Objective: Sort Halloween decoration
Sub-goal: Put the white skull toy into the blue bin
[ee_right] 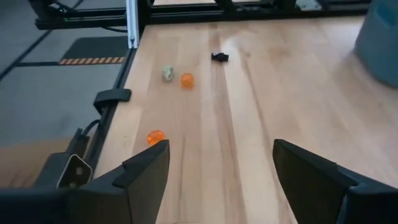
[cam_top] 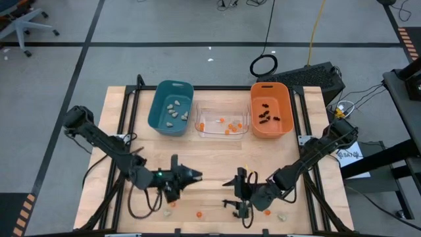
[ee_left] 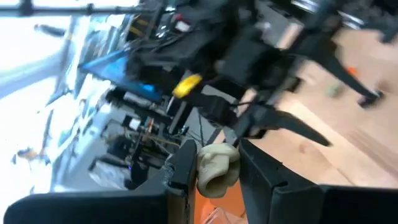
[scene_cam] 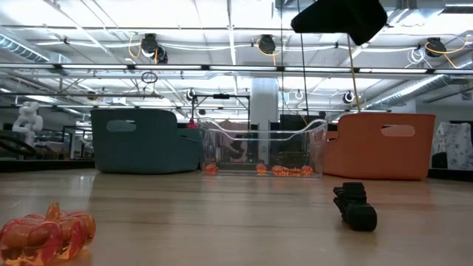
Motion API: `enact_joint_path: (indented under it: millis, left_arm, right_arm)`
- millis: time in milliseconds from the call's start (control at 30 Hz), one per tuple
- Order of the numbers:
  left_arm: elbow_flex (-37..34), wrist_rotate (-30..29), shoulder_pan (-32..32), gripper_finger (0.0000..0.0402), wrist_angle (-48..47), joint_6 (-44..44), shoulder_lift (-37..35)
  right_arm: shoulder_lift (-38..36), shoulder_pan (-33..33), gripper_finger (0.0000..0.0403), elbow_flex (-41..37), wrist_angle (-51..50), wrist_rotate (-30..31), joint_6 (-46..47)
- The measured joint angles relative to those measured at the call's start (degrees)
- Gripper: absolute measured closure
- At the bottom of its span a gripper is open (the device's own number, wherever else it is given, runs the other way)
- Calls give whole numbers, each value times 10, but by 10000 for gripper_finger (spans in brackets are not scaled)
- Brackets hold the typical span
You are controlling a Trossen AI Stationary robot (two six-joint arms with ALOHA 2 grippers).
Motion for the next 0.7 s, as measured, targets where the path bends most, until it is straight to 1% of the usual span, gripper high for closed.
enact_joint_path:
  millis: [133, 300, 533, 633, 700]
  left_arm:
    - [0, 20, 18, 322, -12, -79, -28]
    - [0, 24, 37, 318, -26, -156, -40]
    - [0, 19, 76, 316, -34, -161, -45]
    - [0, 18, 107, 315, -54, -150, -69]
    - [0, 18, 133, 315, -85, -150, -91]
  right_arm:
    - [0, 15, 135, 0, -1, 34, -18]
    - [0, 21, 135, 0, 1, 54, -26]
    - [0, 20, 135, 0, 1, 54, -26]
    - [0, 20, 135, 0, 1, 54, -26]
    - [0, 20, 135, 0, 0, 53, -26]
